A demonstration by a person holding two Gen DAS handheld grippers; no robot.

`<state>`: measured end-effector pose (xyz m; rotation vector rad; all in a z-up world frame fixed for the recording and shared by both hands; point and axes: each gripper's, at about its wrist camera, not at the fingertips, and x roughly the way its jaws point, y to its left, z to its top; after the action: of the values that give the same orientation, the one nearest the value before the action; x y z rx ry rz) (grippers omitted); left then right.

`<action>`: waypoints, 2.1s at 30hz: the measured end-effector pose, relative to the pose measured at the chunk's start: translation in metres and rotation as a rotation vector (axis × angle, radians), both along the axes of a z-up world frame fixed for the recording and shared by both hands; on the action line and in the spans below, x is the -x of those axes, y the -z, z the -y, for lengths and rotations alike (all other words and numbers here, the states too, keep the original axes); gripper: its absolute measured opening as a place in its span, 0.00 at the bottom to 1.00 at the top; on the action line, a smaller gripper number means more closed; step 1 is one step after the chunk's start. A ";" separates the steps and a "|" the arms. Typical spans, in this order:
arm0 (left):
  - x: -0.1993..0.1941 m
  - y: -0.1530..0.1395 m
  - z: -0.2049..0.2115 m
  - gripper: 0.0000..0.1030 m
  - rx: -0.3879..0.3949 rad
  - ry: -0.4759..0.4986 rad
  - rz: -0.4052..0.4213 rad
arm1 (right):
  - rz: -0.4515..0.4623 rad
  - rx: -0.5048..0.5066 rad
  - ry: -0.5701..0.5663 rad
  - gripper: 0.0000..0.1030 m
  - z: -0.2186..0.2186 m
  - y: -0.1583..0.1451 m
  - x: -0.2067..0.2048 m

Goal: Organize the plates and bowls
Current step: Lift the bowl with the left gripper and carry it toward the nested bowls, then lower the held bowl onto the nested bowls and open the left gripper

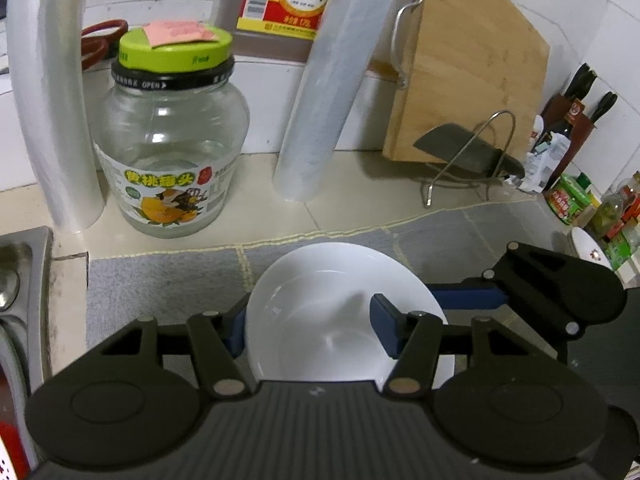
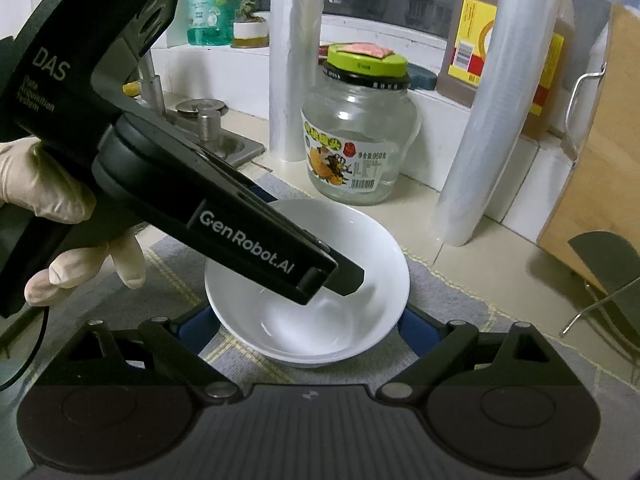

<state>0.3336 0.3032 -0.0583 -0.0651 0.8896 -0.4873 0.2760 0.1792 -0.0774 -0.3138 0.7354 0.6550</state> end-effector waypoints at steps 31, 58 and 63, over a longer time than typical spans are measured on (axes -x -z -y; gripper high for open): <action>0.101 -0.064 0.120 0.58 0.037 0.031 0.057 | 0.097 -0.014 -0.035 0.94 0.138 -0.064 0.098; 0.127 -0.037 0.204 0.58 -0.004 0.058 -0.006 | -0.003 -0.049 -0.033 0.94 0.225 -0.037 0.115; 0.127 -0.030 0.203 0.58 -0.008 0.048 -0.015 | -0.026 -0.065 -0.038 0.94 0.227 -0.030 0.113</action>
<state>0.2061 0.1001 -0.0282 -0.0402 0.9092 -0.5280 0.1626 -0.0475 -0.0473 -0.2600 0.7326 0.7185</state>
